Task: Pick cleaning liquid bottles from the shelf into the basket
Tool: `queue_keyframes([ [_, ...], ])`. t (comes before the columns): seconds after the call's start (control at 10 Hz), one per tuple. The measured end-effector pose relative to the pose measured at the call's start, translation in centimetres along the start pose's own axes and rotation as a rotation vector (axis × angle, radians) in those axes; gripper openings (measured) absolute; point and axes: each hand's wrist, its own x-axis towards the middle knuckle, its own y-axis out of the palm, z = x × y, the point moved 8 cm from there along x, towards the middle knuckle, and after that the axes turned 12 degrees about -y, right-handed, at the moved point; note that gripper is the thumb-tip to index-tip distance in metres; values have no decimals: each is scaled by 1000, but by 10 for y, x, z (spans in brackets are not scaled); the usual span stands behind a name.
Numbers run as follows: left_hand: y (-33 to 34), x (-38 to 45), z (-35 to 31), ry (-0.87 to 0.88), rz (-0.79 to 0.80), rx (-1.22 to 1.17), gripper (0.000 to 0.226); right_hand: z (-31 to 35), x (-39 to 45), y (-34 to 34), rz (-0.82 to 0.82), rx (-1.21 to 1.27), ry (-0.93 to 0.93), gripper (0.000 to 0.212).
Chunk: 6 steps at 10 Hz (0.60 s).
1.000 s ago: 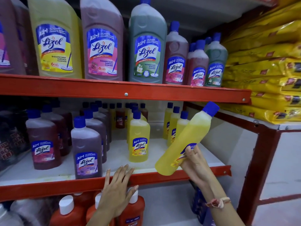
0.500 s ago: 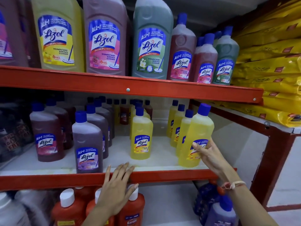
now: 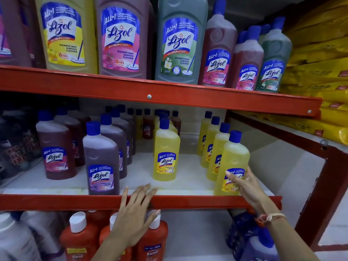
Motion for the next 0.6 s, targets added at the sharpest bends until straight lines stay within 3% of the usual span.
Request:
queue_keyframes([
  [0.1,-1,0,-1,-4,4,3,58,-2,-3,-1,-22,-36,1,82],
  [0.2,-3,-2,-3,-5,10,13,58,-1,-6,-2,-26,-97,8,76],
  [0.4,-30,-6,-5,11,-46,-70,57,32,-14,0,-63,-252,-21,93],
  [0.5,-93,-3,-9,112,-338,-196,47,108,-17,-11,-303,-648,-382,80],
  [0.6,-175,5,-10,137,-577,-261,46,207,-33,-4,-415,-732,-765,41],
])
